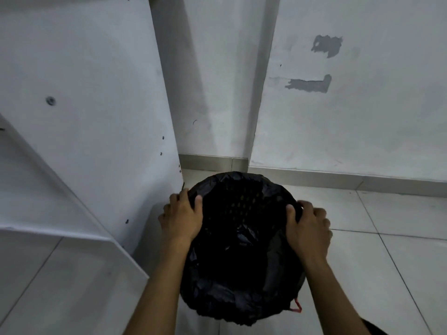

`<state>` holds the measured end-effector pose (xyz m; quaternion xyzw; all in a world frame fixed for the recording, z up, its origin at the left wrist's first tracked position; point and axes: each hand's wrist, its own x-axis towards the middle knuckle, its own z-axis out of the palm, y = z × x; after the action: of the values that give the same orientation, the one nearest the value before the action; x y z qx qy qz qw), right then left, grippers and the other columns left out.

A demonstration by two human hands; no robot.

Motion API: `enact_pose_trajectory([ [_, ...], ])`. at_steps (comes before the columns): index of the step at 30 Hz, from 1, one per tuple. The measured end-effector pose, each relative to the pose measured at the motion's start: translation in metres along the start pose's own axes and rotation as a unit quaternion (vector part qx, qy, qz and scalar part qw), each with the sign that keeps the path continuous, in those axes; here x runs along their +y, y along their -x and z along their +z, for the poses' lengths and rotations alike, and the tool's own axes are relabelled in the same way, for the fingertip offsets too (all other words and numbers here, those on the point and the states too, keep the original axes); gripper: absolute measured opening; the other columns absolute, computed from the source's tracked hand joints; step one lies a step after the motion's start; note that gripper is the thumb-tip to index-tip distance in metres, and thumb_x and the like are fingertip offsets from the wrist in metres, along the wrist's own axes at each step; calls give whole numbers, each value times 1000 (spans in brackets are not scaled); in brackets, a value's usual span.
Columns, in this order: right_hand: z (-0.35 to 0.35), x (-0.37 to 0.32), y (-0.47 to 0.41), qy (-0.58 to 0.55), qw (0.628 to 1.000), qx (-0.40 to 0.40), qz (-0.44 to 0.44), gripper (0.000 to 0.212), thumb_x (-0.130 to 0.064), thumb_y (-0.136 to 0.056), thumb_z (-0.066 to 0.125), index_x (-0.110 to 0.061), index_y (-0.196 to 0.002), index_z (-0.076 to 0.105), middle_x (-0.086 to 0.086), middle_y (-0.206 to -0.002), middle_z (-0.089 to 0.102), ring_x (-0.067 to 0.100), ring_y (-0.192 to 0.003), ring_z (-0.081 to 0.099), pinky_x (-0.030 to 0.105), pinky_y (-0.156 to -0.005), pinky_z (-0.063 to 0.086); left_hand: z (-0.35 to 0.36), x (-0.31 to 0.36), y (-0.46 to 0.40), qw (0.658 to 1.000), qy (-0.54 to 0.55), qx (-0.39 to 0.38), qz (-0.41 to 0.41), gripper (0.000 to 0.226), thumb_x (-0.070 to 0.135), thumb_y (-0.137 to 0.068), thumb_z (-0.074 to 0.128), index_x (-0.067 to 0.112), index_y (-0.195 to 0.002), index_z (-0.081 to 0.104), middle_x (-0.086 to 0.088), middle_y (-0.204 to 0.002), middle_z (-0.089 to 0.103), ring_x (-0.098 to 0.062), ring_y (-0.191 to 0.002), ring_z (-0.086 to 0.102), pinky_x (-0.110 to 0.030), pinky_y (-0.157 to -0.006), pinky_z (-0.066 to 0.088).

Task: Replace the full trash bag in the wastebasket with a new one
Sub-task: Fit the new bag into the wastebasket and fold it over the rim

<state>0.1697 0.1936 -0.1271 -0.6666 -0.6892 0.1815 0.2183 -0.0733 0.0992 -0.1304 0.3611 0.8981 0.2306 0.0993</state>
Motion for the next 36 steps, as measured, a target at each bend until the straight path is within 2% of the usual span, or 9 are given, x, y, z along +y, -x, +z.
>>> enact_pose_trajectory([
  [4,1,10,46,-73,992,-13,100,52,-49,-100,43,-11,-136,45,22,-132,47,43,-118,49,51,-93,41,-1,-23,34,989,116,6,-89,52,43,-104,28,6,-131,50,-25,-128,52,-40,-115,51,-43,-96,40],
  [9,4,2,45,-209,962,3,175,40,-36,-105,42,0,-121,46,24,-121,59,42,-110,57,41,-82,39,-2,-11,49,955,247,51,-154,46,32,-107,26,-5,-116,51,-27,-116,59,-33,-98,55,-29,-74,31],
  [15,4,-11,17,-259,948,13,183,40,-35,-105,45,1,-123,49,26,-119,62,41,-113,57,36,-86,40,-8,5,27,927,322,67,-181,44,23,-106,28,-5,-129,53,-26,-133,55,-37,-121,51,-33,-94,38],
  [20,7,-13,8,-291,936,-10,196,47,-44,-103,44,-3,-125,50,22,-123,60,38,-114,56,36,-85,39,1,4,62,919,349,46,-175,59,50,-102,31,5,-136,48,-16,-135,54,-35,-121,52,-32,-87,40],
  [23,6,-3,27,-246,945,-39,212,54,-51,-98,49,-6,-128,52,21,-129,56,39,-119,54,42,-94,42,22,1,99,870,426,-12,-248,81,72,-89,37,15,-146,38,-12,-144,49,-32,-127,50,-44,-105,44],
  [25,5,3,54,-243,939,-46,237,55,-54,-95,52,-10,-128,54,19,-129,57,39,-118,55,46,-99,44,32,3,115,827,482,-42,-287,92,81,-80,41,19,-148,36,-7,-142,51,-28,-124,53,-43,-104,46],
  [28,8,1,94,-359,880,-100,293,54,-56,-94,56,-10,-122,55,13,-120,62,32,-108,60,45,-97,50,31,10,125,789,534,-31,-302,79,72,-84,50,16,-139,47,-3,-129,59,-22,-112,60,-34,-92,50],
  [32,9,-4,113,-514,774,-122,348,48,-49,-94,62,-8,-120,59,7,-110,66,24,-97,65,45,-92,56,30,8,124,644,697,-71,-307,60,54,-85,66,14,-129,58,-9,-125,66,-25,-107,66,-36,-84,56],
  [36,2,-3,109,-664,628,-165,371,43,-31,-92,69,-2,-122,62,17,-117,71,33,-106,68,43,-92,55,33,8,132,583,747,-80,-310,61,52,-83,68,16,-131,57,-11,-127,65,-31,-112,64,-46,-96,52],
])
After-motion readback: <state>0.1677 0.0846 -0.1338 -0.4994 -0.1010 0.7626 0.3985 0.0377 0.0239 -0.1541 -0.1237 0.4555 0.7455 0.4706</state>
